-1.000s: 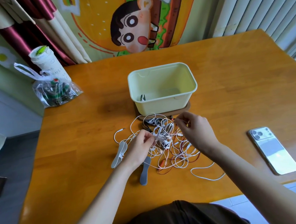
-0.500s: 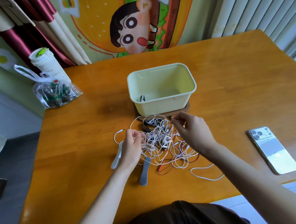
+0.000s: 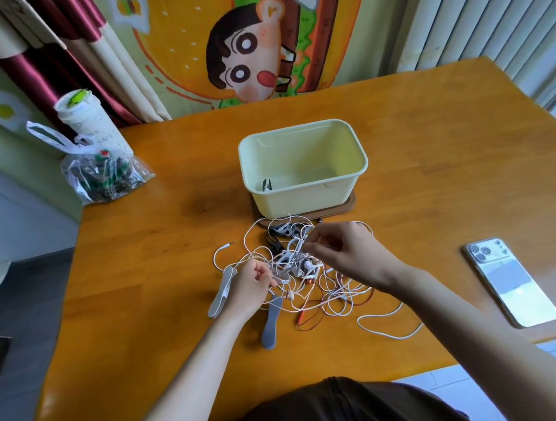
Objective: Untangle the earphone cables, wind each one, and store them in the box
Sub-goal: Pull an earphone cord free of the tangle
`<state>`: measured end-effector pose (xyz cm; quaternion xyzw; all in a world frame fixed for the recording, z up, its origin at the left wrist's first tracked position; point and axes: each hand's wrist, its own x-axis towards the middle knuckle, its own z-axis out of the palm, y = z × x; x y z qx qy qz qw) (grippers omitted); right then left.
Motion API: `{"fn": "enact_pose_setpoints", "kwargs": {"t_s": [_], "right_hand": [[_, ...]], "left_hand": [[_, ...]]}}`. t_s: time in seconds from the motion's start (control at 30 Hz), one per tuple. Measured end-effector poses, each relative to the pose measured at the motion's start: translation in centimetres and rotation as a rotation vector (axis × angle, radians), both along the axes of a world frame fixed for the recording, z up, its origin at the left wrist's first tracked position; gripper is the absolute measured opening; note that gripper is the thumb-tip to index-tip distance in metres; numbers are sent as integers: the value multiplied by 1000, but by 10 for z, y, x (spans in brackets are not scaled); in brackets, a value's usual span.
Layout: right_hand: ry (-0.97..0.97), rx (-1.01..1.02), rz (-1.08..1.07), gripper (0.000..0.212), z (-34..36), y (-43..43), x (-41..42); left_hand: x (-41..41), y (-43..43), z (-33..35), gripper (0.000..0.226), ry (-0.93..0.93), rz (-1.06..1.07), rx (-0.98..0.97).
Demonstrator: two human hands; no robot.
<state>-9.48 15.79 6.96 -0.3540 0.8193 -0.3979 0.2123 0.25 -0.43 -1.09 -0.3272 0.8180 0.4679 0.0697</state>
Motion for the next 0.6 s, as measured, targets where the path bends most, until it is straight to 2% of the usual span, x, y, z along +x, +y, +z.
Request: {"fn": "enact_pose_setpoints", "kwargs": {"t_s": [0.13, 0.2, 0.27, 0.37, 0.6], "right_hand": [[35, 73, 11, 13, -4, -1, 2], [33, 79, 22, 14, -6, -2, 3], [24, 61, 9, 14, -8, -3, 3], [27, 23, -36, 13, -8, -3, 2], [28, -73, -202, 15, -9, 2, -11]], "left_hand": [[-1, 2, 7, 5, 91, -25, -19], [-2, 5, 15, 16, 154, -67, -47], [-3, 8, 19, 27, 210, -112, 49], [-3, 17, 18, 25, 188, -192, 226], [5, 22, 14, 11, 123, -258, 168]]}}
